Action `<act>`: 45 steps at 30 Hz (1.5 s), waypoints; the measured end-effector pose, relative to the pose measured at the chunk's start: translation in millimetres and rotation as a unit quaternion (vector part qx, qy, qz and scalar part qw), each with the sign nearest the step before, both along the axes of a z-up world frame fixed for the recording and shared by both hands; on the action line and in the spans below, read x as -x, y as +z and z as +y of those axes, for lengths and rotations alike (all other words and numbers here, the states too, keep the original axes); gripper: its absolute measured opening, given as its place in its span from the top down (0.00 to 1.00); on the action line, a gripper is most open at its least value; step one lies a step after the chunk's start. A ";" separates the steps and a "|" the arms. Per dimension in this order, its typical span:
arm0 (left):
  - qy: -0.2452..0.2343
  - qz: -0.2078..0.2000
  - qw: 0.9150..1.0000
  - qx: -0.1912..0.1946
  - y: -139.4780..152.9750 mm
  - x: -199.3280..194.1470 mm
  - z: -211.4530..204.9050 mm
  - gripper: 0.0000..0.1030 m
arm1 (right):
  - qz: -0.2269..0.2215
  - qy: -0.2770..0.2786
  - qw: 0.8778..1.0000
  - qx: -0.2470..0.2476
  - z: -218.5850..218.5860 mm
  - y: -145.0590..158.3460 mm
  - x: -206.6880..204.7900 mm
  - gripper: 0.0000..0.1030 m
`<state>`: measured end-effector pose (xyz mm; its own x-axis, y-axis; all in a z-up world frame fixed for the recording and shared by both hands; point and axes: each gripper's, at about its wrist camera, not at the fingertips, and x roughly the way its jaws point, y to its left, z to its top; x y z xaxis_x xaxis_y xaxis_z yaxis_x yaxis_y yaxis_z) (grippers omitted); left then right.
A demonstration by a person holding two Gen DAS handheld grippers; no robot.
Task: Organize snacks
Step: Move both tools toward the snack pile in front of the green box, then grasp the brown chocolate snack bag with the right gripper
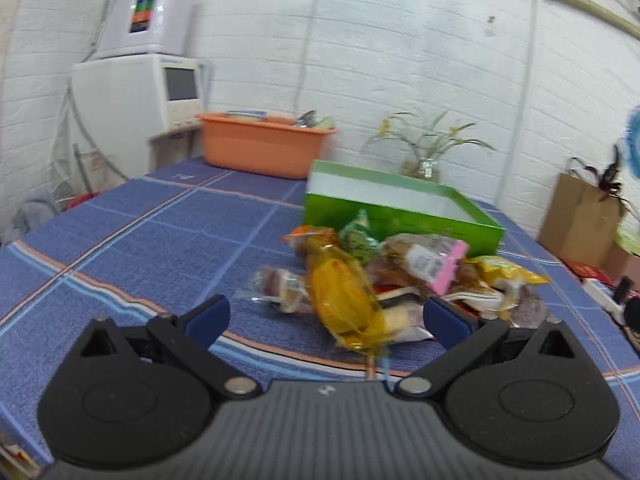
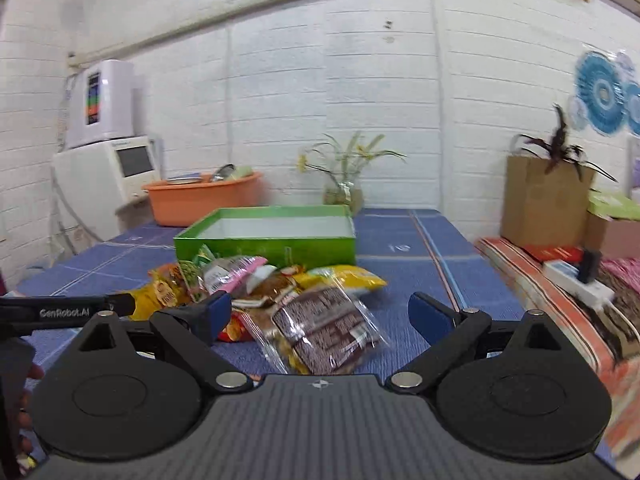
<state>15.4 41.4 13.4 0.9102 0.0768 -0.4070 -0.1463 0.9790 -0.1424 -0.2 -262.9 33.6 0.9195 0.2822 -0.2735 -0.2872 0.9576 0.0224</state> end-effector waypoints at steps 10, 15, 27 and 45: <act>0.036 0.071 0.988 -0.130 13.1 -26.3 -20.6 0.00 | 0.031 -0.004 0.997 -0.071 -17.6 -6.1 -45.8 0.00; 0.001 0.085 0.981 -0.172 11.3 -41.6 -23.1 0.00 | 0.032 -0.037 0.997 -0.054 -4.5 -19.5 -43.1 0.00; -0.064 0.097 0.991 -0.072 22.3 -76.1 26.9 0.00 | 0.023 -0.010 1.000 0.006 43.9 4.0 -60.9 0.00; -0.230 0.130 0.963 -0.054 12.2 -88.3 -96.3 0.00 | 0.135 0.023 0.989 -0.054 -47.8 -16.9 -106.0 0.00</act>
<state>103.7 -55.0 25.6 0.7262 -0.2557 -0.6382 0.2892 0.9557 -0.0538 105.9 -310.7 16.7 0.8026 0.3625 -0.4737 -0.2991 0.9317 0.2063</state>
